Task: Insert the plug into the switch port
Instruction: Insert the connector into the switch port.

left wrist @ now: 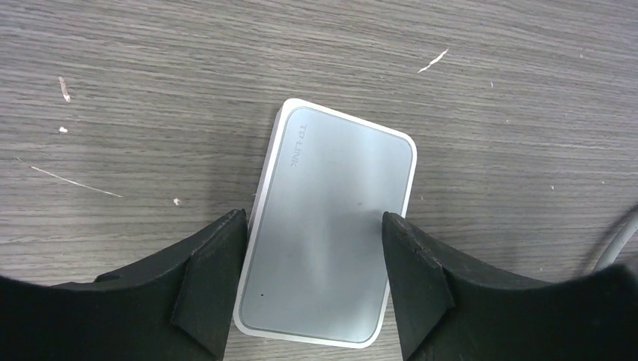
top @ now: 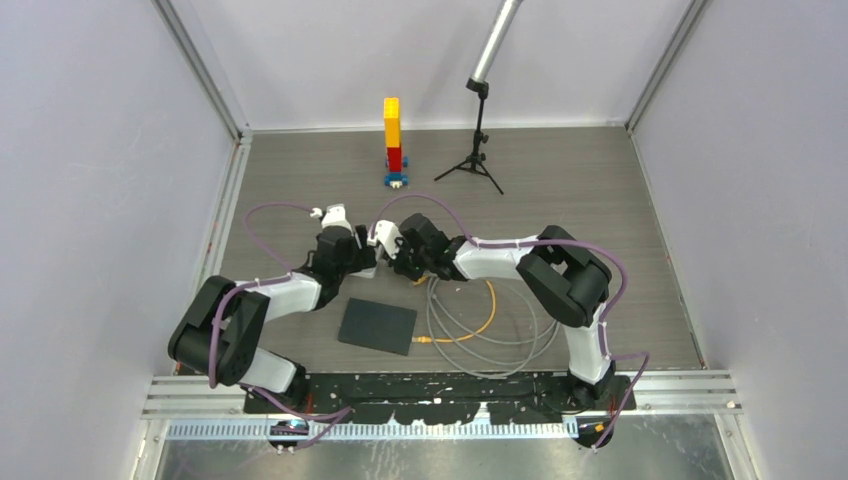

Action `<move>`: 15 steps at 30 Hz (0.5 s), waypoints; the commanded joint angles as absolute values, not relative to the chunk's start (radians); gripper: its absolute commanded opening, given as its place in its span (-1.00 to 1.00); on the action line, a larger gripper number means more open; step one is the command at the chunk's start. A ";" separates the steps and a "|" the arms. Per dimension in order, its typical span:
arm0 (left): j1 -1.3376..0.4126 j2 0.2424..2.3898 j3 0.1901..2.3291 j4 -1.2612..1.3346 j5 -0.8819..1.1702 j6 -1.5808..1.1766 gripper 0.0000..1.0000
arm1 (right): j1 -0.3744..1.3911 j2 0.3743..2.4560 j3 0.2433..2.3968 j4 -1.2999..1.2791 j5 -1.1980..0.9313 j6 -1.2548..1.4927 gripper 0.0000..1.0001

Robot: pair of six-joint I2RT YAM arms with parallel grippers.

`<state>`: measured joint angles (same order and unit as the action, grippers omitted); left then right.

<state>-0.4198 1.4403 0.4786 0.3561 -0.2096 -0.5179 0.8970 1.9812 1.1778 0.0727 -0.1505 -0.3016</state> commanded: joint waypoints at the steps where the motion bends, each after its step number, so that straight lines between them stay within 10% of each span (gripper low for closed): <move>1: -0.422 1.465 0.494 0.371 -0.179 -0.534 0.30 | 0.913 1.985 1.202 0.128 -0.155 -0.302 -0.99; 15: -0.422 1.464 0.486 0.367 -0.174 -0.540 0.07 | 0.914 1.965 1.162 0.174 -0.143 -0.292 -0.99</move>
<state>-0.4091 1.4570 0.4862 0.3832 -0.2207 -0.5247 0.8970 1.9812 1.1721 0.0841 -0.1383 -0.3004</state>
